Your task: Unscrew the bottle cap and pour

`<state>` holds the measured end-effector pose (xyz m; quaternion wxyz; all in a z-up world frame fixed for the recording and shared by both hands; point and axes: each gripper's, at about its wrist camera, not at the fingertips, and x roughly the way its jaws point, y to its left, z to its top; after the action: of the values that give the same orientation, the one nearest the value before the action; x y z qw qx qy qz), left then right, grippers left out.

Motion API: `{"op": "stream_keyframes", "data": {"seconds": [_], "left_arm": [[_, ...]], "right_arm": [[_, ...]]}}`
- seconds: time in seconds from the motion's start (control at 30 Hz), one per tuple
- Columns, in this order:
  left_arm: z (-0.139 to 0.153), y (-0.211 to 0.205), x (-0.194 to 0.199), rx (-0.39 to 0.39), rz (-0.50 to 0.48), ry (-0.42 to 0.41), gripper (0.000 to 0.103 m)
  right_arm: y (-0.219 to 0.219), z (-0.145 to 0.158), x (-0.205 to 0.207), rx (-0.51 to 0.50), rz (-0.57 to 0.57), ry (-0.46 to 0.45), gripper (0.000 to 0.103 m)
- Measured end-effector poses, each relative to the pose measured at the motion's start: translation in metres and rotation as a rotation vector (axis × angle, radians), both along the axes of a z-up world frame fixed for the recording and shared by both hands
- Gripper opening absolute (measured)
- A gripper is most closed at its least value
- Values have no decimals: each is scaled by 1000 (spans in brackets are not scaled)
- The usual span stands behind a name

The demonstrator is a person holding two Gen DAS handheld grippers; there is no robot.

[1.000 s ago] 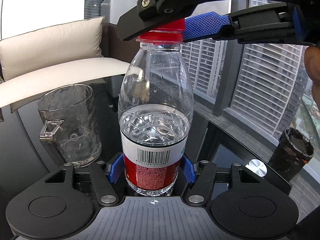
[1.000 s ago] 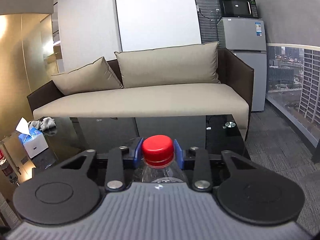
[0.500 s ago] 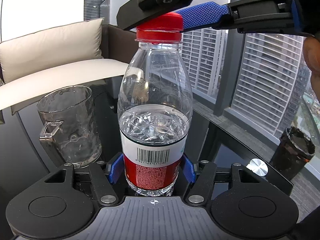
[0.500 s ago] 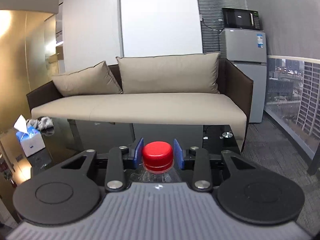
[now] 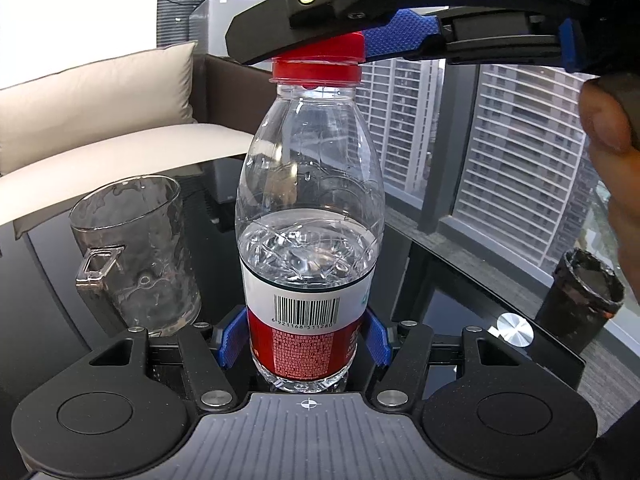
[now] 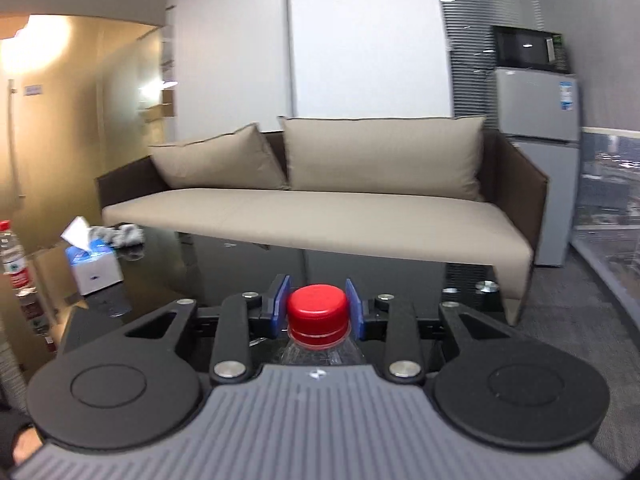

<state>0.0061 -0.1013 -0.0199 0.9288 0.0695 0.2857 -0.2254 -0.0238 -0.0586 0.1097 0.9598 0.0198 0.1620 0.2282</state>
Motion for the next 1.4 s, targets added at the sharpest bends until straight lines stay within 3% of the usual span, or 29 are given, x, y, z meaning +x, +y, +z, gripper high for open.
{"op": "stream_keyframes", "data": {"seconds": [0.1,0.2,0.3,0.37,0.53,0.6,1.07,1.4], "left_arm": [[-1,-5,-1,9,1,-11,57],[-3,-9,-2,14,11,-17,57],[-7,-13,-4,25,45,-41,67],[-7,-15,-4,25,46,-57,67],[-10,-21,-3,16,47,-81,66],[-12,-24,-1,14,35,-85,56],[-7,-13,0,8,30,-78,56],[-7,-6,-3,5,22,-82,56]], "right_arm": [[-6,1,3,21,-4,17,33],[6,2,-2,-18,-65,-1,33],[17,3,-8,-37,-105,-6,33],[23,3,-11,-64,-121,-19,33],[22,3,-9,-44,-122,-4,33],[22,3,-9,-32,-124,5,33],[46,1,-21,-131,-252,-21,34],[42,-2,-23,-133,-230,-38,32]]}}
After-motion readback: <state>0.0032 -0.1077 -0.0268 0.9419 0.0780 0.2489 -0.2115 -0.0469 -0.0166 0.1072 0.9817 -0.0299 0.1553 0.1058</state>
